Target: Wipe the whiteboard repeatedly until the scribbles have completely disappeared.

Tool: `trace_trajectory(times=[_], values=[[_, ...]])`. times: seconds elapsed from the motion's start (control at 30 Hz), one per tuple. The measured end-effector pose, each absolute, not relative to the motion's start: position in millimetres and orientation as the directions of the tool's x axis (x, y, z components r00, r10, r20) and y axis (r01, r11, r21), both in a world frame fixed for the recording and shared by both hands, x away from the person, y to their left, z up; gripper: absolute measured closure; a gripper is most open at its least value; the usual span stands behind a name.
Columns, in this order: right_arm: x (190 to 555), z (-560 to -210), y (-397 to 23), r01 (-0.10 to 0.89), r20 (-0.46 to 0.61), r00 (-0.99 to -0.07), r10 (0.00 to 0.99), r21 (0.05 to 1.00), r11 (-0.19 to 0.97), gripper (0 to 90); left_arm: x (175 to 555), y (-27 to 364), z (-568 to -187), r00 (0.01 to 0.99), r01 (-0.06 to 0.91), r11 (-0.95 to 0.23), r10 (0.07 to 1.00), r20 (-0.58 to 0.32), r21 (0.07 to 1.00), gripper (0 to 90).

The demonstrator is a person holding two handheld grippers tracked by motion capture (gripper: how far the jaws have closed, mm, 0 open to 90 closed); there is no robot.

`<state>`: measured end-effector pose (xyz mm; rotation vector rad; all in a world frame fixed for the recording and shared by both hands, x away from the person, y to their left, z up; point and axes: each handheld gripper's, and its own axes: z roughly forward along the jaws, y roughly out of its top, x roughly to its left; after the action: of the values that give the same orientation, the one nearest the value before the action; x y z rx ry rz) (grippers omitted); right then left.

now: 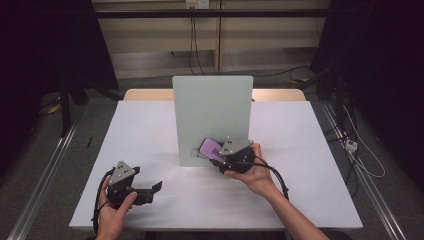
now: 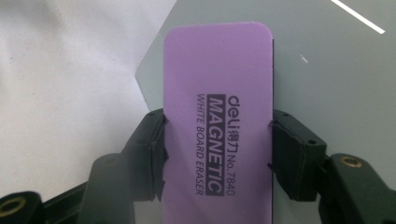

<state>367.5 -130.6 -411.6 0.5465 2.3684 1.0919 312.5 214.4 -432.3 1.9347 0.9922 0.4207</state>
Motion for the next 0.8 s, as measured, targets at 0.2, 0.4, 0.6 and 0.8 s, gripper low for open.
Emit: trace_trajectory(times=[0.2, 0.4, 0.6, 0.8], values=[[367, -418, -124, 0.156, -0.246, -0.823, 0.511, 0.768, 0.621, 41.7, 312, 215, -432, 0.624, 0.475, -0.285, 0.776, -0.091, 0.833, 5.2], [367, -422, -118, 0.159, -0.233, -0.834, 0.500, 0.766, 0.623, 41.7, 313, 214, -433, 0.622, 0.479, -0.283, 0.778, -0.093, 0.831, 5.2], [370, -423, -110, 0.163, -0.215, -0.842, 0.495, 0.773, 0.613, 41.6, 314, 213, -433, 0.626, 0.478, -0.291, 0.774, -0.089, 0.829, 5.3], [372, -423, -101, 0.156, -0.212, -0.848, 0.486, 0.775, 0.612, 41.6, 315, 212, -433, 0.628, 0.477, -0.289, 0.773, -0.092, 0.830, 5.3]])
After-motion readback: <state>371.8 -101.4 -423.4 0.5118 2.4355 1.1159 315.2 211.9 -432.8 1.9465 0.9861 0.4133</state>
